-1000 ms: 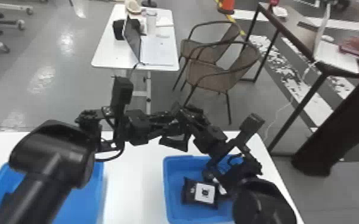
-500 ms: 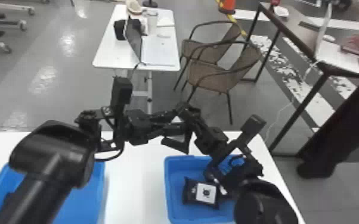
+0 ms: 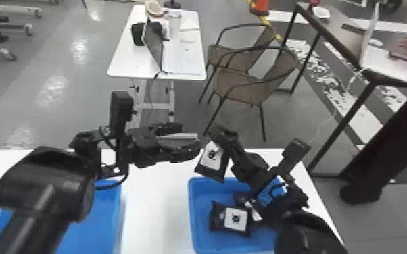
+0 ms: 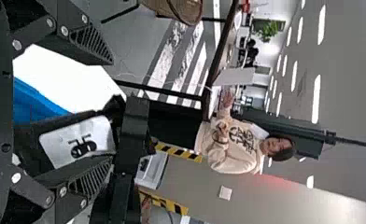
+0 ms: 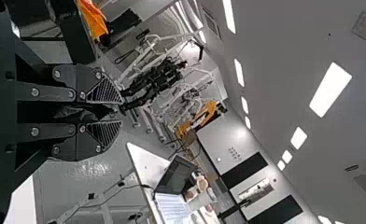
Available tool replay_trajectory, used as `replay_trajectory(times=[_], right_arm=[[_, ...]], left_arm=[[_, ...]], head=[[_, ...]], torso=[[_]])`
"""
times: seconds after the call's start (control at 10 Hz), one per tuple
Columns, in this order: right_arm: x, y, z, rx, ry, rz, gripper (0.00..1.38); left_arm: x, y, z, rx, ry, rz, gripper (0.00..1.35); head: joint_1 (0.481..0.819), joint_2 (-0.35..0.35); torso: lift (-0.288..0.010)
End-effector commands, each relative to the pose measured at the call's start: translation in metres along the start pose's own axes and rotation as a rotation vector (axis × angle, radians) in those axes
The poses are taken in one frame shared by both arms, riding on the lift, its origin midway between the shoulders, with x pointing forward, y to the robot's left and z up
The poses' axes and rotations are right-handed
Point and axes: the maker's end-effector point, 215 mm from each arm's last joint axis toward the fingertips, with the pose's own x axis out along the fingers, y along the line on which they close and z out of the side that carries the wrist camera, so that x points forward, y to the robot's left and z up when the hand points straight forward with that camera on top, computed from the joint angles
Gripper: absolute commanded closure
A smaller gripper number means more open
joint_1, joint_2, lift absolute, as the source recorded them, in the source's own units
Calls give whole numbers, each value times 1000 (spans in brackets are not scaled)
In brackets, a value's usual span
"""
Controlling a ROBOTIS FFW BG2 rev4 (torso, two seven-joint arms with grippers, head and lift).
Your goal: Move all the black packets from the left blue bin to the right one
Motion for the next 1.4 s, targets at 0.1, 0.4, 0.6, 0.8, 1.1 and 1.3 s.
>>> replay_trajectory(times=[0.1,0.4,0.6,0.8,1.1,1.3], right_arm=[[-27,-39,-22,23,33,-83,1141],[-56,-81,-74,71,121,-162,1141],[-75,-108,-94,91,129,-217,1141],[-99,-141,-108,114,118,-296,1141],[-109,-177,-120,143,112,-374,794],[-115,-192,-101,95,49,-426,214]], left_arm=[[-62,39,-20,-74,-17,154,91],[-143,75,-45,-124,-12,334,-1],[-175,77,-67,-141,11,409,-1],[-184,73,-84,-176,16,424,98],[-187,75,-83,-187,4,431,105],[-190,77,-86,-179,18,441,105]], head=[[695,-158],[695,-101],[695,-52],[695,-42],[695,-74],[695,-90]], torso=[[0],[0],[0],[0],[0],[0]])
